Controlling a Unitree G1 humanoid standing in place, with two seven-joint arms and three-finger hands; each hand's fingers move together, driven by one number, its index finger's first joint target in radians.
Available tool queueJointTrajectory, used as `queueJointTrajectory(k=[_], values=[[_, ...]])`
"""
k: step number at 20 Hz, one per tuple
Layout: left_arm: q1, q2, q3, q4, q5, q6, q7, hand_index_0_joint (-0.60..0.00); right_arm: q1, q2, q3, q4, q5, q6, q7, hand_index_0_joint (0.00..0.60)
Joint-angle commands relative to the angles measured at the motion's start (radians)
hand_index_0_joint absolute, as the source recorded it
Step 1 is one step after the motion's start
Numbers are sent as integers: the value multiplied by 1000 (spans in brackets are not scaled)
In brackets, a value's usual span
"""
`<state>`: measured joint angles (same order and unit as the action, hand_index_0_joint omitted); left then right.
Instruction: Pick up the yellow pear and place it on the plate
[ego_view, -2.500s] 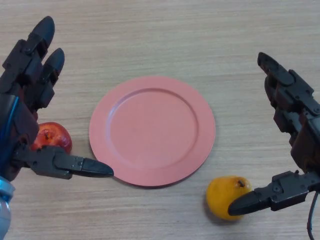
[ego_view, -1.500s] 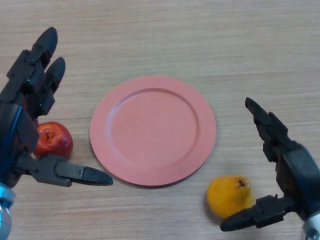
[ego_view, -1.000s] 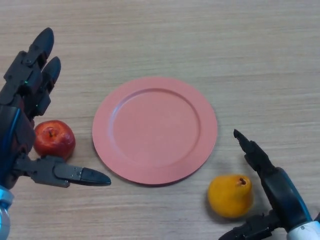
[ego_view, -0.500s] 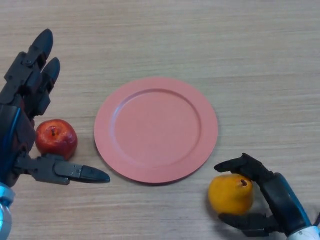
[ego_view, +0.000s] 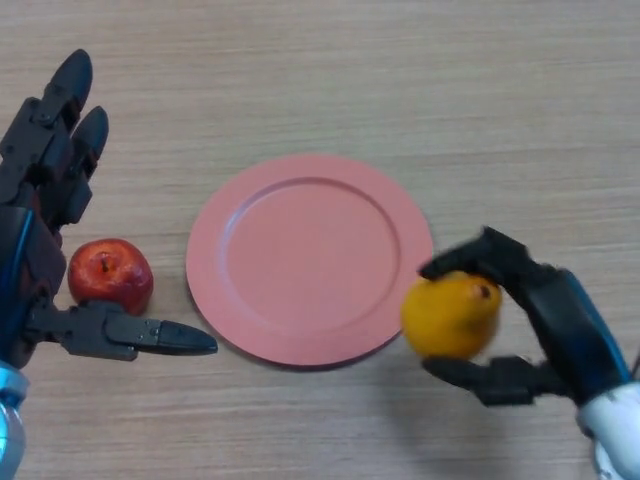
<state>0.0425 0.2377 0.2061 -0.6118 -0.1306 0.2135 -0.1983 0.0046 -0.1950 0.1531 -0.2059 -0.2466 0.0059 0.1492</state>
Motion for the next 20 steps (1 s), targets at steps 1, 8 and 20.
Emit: queueJointTrajectory(k=[1,8,20], values=[[-29,31,40,-83,-25,-106,31,0,-123,4,58,-59,105,12,-28,600],[-20,36,90,-171,-79,17,-1,0,-428,5,247,284,237,-4,-202,600],[37,11,102,-138,-66,-98,-7,0,-586,5,325,553,189,12,-280,19]])
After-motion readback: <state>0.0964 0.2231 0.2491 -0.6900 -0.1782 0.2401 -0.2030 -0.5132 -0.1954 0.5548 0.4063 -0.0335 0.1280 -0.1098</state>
